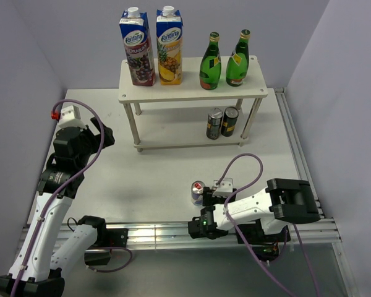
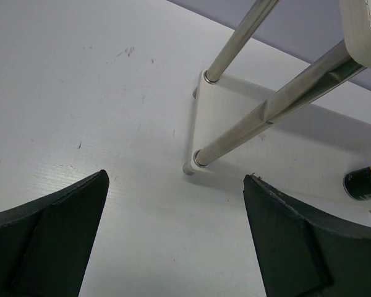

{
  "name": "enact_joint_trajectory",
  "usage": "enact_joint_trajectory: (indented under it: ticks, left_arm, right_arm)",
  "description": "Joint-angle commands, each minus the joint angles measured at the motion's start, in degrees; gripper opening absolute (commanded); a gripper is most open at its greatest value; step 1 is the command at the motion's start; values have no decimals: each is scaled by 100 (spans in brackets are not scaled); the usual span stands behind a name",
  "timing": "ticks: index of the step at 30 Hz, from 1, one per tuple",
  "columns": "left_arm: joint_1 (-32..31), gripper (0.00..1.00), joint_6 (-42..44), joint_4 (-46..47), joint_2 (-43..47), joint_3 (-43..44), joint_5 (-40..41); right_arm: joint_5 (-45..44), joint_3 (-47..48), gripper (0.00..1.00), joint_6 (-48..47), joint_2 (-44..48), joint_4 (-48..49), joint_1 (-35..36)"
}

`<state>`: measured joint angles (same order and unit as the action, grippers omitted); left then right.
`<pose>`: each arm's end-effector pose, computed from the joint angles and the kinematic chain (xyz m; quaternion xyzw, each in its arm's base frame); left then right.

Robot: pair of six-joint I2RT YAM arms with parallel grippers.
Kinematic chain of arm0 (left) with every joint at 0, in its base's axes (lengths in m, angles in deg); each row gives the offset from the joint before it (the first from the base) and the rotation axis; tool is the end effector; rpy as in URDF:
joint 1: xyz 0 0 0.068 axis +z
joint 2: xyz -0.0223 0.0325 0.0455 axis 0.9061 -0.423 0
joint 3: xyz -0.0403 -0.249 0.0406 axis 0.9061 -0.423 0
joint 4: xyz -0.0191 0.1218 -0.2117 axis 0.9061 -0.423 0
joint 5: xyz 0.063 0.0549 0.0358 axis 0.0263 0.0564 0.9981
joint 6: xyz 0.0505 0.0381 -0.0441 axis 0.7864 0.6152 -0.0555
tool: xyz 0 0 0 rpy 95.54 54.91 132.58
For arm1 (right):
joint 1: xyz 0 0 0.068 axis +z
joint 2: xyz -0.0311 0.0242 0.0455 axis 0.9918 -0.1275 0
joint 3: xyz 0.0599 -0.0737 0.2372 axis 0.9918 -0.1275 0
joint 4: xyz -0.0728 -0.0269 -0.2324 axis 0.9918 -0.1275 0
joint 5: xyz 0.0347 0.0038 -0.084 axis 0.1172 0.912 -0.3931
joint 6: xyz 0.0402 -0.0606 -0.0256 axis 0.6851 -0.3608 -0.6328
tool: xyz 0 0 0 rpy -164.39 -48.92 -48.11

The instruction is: Place and organize the beverage onto the shelf

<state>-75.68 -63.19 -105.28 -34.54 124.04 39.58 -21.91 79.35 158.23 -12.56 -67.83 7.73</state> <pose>0.1854 -0.0202 0.3392 -0.1755 0.7943 -0.0984 0.5733 0.0599 0.1674 0.1451 0.0353 0.8164 -0.0634 0.5729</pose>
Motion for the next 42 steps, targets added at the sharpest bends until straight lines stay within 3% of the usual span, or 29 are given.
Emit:
enact_joint_trajectory:
  ticks: [1, 3, 5, 7, 12, 18, 23, 26, 30, 36, 42]
  left_arm:
    - [24, 97, 51, 87, -9, 48, -91]
    - [24, 96, 60, 86, -27, 74, -12]
    - [24, 96, 51, 69, -27, 126, -12]
    - [24, 96, 51, 130, 0, 127, -82]
    - [-396, 99, -80, 8, -167, 363, 75]
    - [-2040, 99, -720, -510, -808, 741, 1393]
    - [-3568, 99, -1520, -599, -643, 400, 2701]
    - [-4561, 99, -2073, -529, -572, -144, 3203]
    - [-5974, 99, -2698, -170, -738, -848, 4029]
    - [-7637, 99, -3254, 516, -1643, -1402, 4830]
    - [-8079, 99, -2376, 2203, -2408, -1569, 4462]
  right_arm:
    - [-391, 36, 69, 821, -76, 235, -85]
    - [-391, 44, 54, 637, -41, 358, -85]
    - [-374, 1, 23, 557, 99, 411, -94]
    - [-338, -26, 1, 513, 214, 438, -85]
    - [-294, 53, 0, 1019, 408, -139, 29]
    - [-382, 510, 0, 1832, 232, -1529, 161]
    - [-479, 484, 0, 1595, 671, -1251, 126]
    - [-531, 431, 0, 1121, 960, -1013, 21]
    - [-418, 467, 0, -1351, 1347, 572, -348]
    - [29, 37, 0, -3322, 2059, 2165, -954]
    - [198, -289, 0, -3811, 2455, 2696, -1386]
